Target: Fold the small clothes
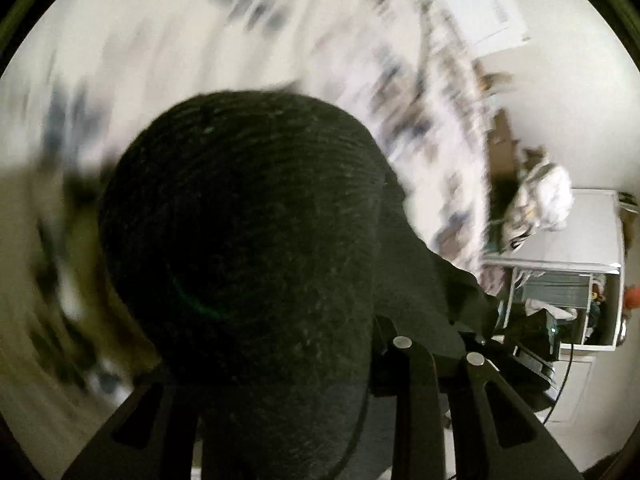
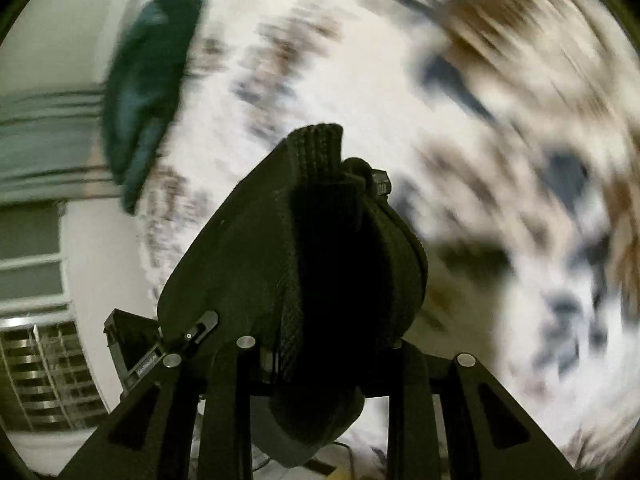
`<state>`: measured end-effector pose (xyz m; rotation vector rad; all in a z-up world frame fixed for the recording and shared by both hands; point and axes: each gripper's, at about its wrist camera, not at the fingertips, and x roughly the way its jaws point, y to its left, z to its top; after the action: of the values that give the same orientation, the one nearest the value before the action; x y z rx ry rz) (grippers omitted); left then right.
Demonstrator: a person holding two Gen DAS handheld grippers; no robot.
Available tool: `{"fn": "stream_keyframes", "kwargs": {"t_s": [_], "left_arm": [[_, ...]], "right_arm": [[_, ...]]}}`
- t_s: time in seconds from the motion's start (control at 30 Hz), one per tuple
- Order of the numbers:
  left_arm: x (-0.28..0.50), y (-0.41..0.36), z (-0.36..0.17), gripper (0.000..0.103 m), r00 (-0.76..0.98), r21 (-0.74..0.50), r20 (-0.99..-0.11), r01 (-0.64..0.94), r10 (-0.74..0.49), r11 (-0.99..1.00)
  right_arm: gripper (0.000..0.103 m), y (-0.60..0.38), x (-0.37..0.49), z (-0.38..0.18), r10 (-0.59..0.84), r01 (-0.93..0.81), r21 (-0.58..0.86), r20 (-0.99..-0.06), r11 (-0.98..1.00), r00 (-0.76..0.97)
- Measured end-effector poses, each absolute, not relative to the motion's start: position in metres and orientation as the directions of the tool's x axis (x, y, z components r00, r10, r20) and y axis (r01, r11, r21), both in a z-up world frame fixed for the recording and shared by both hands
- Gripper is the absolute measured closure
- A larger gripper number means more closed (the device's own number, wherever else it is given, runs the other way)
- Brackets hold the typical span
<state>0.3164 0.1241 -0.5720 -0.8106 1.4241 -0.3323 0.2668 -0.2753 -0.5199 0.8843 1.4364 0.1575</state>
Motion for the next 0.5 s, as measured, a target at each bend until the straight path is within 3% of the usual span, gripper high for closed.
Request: {"fn": "stream_keyframes", "kwargs": {"t_s": [0.13, 0.2, 0.23, 0.3, 0.5], "left_arm": [[0.286, 0.129, -0.612, 0.055, 0.187, -0.676, -0.728, -0.356, -0.659, 0.646], [0.285, 0.134, -0.617, 0.054, 0.213, -0.695, -0.706, -0.389, -0.675, 0.604], [0.285, 0.134, -0.615, 0.053, 0.215, -0.691, -0.711, -0.395, -0.67, 0.606], [0.282, 0.132, -0.604, 0.052, 0.212, -0.648, -0.753, -0.407, -0.623, 0.644], [0.252, 0.14, -0.55, 0.05, 0.212, -0.457, -0.89, -0.419, -0.405, 0.785]], "right_arm": [[0.069, -0.287, 0.231, -0.557, 0.581, 0.452, 0.574, -0.802, 0.683, 0.141], [0.055, -0.293, 0.228, -0.564, 0.571, 0.463, 0.559, -0.811, 0.688, 0.13], [0.054, -0.295, 0.227, -0.565, 0.574, 0.474, 0.553, -0.81, 0.685, 0.116], [0.042, -0.299, 0.224, -0.565, 0.569, 0.478, 0.537, -0.817, 0.695, 0.09], [0.027, -0.307, 0.2, -0.532, 0.504, 0.431, 0.451, -0.864, 0.781, -0.01]]}}
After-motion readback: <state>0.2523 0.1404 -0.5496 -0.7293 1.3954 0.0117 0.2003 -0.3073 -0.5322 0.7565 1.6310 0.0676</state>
